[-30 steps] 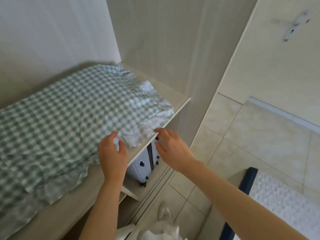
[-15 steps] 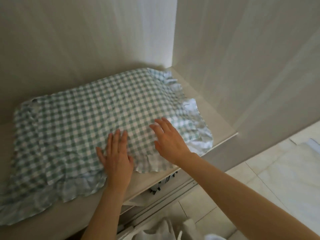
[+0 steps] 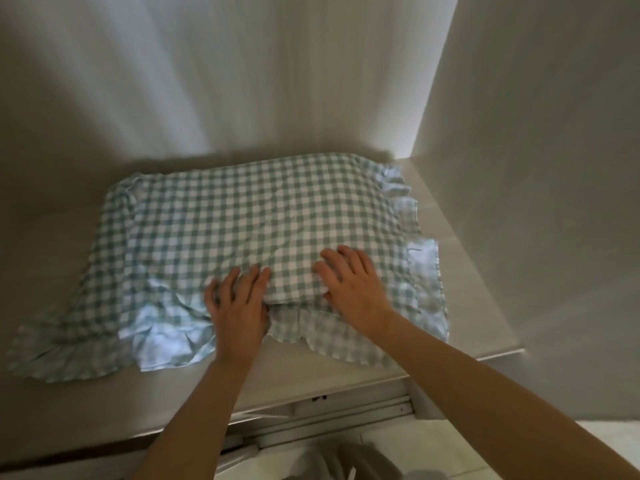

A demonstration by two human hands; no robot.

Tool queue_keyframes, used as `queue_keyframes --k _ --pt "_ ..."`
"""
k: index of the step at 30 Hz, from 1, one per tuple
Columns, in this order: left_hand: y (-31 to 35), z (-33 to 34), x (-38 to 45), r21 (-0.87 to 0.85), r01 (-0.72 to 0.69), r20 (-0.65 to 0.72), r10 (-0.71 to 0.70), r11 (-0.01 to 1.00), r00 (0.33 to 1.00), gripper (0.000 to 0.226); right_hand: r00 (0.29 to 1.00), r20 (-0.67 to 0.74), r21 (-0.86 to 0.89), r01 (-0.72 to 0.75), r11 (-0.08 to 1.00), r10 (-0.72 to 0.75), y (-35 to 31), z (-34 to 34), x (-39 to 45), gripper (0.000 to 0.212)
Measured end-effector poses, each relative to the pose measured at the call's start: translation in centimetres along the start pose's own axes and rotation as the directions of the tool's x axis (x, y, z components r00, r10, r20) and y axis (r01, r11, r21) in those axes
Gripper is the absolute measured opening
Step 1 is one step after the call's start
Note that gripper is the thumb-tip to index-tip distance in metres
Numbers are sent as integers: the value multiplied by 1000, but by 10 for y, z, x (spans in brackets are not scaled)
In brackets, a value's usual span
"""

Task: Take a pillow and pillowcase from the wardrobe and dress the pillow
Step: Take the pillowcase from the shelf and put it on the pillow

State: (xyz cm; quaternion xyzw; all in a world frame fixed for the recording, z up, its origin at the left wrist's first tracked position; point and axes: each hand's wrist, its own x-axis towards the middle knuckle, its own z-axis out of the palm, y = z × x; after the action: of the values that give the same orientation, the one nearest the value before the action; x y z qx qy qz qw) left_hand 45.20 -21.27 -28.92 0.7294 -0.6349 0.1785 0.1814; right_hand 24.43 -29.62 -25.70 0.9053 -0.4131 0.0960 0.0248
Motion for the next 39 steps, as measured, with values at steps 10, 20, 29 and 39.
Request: queue_keyframes --k 10,20,29,39 --pt "5 -4 13 -21 -31 -133 28 999 991 30 995 -41 -11 89 996 -89 5 -11 1 42" --pt "26 -77 43 -145 -94 -233 58 985 971 21 956 -293 133 29 991 11 11 -66 -5 41" --pt "39 -185 111 -99 -248 -317 206 964 926 13 775 -629 152 46 987 61 3 -191 7 28" --pt "45 -164 123 -238 -86 -326 3 967 945 33 968 -250 -105 -26 994 -1 9 -188 40 66"
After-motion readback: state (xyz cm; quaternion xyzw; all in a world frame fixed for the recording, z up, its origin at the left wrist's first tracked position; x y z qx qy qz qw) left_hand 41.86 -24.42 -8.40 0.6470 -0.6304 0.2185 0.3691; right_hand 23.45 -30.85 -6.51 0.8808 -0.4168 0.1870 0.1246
